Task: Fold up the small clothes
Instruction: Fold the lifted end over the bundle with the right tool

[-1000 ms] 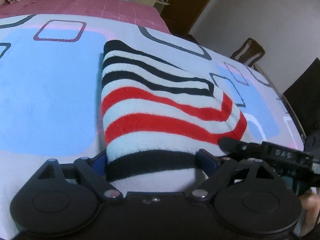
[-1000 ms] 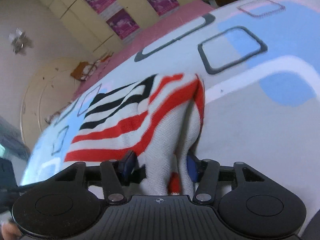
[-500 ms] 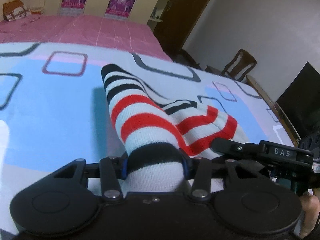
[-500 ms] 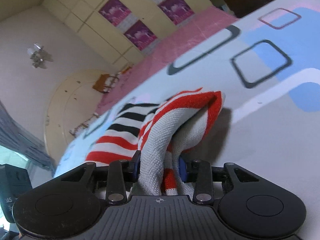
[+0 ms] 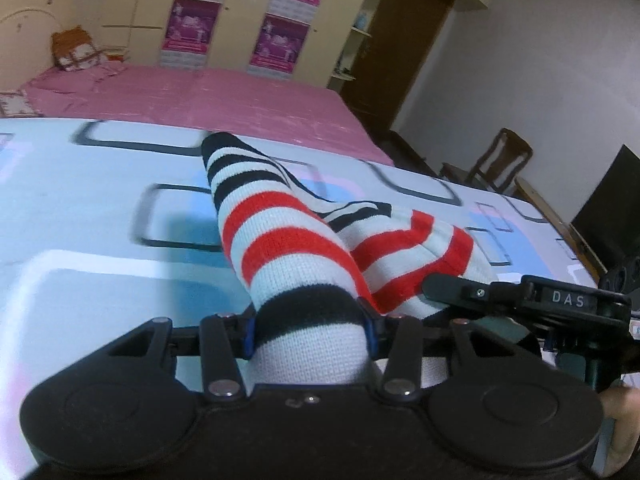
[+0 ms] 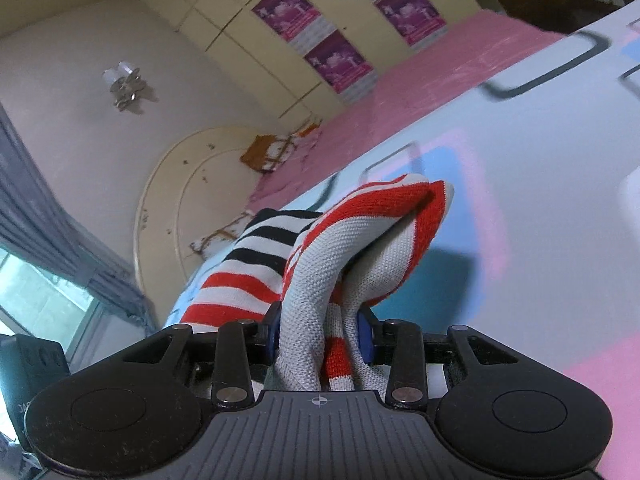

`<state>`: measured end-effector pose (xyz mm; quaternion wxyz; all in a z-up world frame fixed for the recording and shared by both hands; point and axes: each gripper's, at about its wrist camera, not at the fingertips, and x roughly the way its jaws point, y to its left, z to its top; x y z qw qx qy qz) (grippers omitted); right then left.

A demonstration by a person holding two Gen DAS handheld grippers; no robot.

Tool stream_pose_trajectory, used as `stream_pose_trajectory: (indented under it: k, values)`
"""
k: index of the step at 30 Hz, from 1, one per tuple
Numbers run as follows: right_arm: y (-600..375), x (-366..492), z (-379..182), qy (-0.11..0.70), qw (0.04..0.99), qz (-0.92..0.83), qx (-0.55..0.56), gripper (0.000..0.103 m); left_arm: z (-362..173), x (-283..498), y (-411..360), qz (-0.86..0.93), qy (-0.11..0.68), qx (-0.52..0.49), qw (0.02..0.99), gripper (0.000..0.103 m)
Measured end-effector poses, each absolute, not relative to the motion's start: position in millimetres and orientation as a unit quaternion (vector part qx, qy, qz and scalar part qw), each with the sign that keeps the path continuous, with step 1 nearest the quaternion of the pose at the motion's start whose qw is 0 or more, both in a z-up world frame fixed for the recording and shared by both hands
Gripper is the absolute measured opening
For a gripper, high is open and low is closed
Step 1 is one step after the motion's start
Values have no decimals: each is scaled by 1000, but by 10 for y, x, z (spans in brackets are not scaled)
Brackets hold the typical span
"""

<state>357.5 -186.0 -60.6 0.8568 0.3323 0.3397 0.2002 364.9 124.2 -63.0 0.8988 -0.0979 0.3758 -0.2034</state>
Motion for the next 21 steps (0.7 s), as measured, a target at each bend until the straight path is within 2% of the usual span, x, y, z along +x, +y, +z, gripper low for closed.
stream_pose_trajectory:
  k: [8,13,15,17,21]
  values:
    - [-572,3887,-782,344,852,232,321,37,-674,3752,2312,-163,370,-88,910,45]
    - [-242,4040,-1092,380,845,222,303,37,-1063,3797,2589,-141,390,-72,907,47]
    - [-174,4075,-1246,403,847,200,283,37,-1242,3809,2664,-137,399,-70,904,64]
    - [-228,4042,-1330,405,850,191,276,39,-1283,3797,2698,-132,392,-75,907,76]
    - [-255,4040,-1213,396,864,168,263,40,-1161,3795,2719,-126,390,-66,910,77]
